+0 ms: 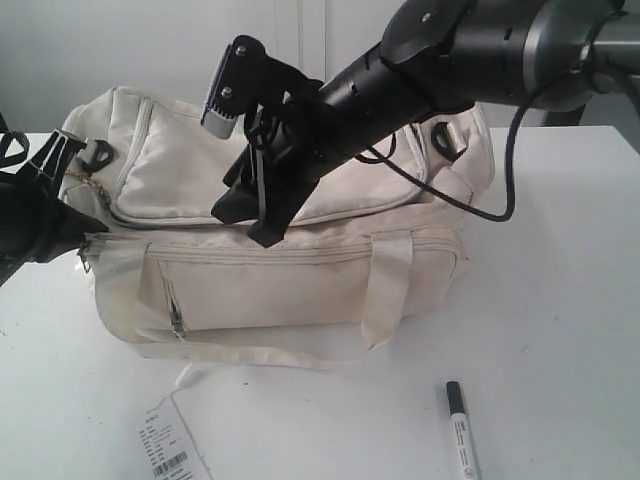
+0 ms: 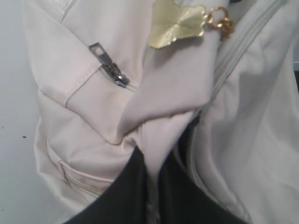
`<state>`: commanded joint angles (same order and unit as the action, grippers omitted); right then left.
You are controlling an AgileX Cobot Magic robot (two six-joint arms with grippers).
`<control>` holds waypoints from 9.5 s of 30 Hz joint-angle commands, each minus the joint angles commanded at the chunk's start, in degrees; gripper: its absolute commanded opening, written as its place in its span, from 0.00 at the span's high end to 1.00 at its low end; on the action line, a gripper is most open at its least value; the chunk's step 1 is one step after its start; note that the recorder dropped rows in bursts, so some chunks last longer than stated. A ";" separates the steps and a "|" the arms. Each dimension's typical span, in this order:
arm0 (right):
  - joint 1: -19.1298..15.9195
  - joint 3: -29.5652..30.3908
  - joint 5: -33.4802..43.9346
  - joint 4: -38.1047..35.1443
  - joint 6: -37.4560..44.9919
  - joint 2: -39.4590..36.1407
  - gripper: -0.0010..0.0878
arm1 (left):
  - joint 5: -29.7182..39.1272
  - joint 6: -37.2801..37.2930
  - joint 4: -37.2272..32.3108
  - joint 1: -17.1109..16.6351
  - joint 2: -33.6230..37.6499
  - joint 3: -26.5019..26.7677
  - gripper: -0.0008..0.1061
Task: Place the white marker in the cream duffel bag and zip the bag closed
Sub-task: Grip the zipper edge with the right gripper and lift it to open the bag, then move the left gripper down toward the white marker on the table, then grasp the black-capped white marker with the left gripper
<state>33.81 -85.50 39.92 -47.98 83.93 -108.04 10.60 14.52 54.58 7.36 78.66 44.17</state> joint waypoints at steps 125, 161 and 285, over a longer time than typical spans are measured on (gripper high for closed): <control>1.50 -7.21 -46.54 -2.73 1.74 -0.56 0.99 | 11.46 -40.46 -14.45 5.17 -26.01 -0.21 0.98; 1.50 -7.21 -46.54 -3.72 1.74 -0.56 0.99 | 10.01 -43.38 -14.46 41.04 -14.43 -0.11 0.99; 1.50 -7.21 -46.54 -3.72 1.74 -0.56 0.99 | 27.10 29.18 -64.46 61.96 46.03 54.18 0.42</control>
<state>35.31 -92.71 -6.62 -51.70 85.67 -108.60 37.71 43.70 -9.88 69.32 124.69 98.35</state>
